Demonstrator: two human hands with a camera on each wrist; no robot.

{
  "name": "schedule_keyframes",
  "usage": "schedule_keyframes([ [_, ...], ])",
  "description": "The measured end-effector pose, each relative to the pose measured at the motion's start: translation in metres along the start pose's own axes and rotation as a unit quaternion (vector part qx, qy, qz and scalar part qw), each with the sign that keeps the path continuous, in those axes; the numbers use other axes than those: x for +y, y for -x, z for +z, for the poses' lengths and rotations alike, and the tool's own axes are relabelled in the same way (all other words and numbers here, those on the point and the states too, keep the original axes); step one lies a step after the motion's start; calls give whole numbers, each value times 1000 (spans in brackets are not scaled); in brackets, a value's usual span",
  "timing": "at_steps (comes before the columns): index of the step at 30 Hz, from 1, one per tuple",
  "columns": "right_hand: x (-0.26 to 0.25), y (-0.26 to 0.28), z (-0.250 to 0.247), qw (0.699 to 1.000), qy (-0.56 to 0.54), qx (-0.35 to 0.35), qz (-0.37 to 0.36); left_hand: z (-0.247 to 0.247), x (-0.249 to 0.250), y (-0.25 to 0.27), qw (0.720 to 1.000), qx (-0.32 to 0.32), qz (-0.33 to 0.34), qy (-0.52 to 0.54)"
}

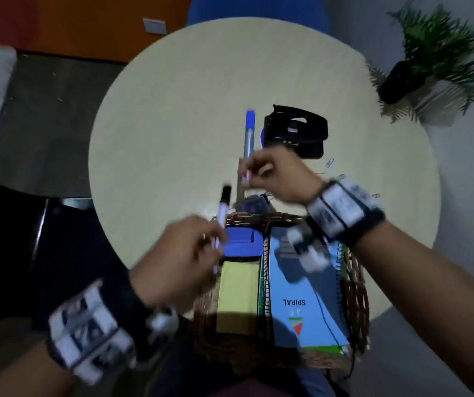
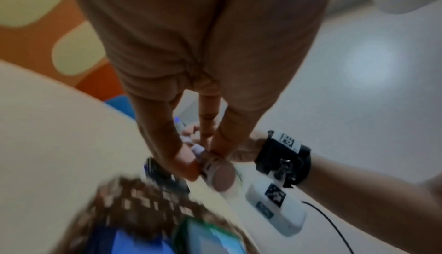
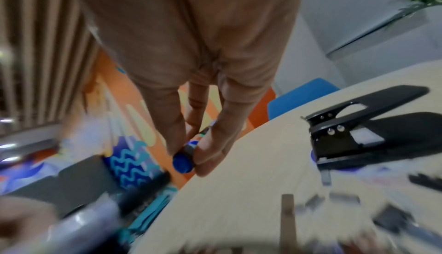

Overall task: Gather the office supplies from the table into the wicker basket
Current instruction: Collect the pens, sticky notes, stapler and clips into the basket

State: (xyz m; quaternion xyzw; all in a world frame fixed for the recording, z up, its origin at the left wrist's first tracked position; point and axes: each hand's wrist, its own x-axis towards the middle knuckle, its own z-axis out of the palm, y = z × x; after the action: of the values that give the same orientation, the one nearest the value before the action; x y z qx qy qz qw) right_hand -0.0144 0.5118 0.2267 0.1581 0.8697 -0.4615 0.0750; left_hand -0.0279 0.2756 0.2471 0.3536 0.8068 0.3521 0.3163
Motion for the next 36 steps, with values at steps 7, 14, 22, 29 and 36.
schedule_keyframes([
  [7,23,157,65,966,-18,-256,43,72,-16,50,975,-123,-103,-155],
  [14,25,167,106,960,39,-274,49,85,-5,56,915,-207,-111,-328],
  [22,14,152,135,962,110,-250,20,78,8,72,905,-182,-144,-357],
  [29,-4,93,46,986,161,-47,-16,47,-1,101,955,-37,-134,-261],
  [36,22,-22,-10,829,505,-233,-53,38,-9,120,930,34,-220,-293],
])
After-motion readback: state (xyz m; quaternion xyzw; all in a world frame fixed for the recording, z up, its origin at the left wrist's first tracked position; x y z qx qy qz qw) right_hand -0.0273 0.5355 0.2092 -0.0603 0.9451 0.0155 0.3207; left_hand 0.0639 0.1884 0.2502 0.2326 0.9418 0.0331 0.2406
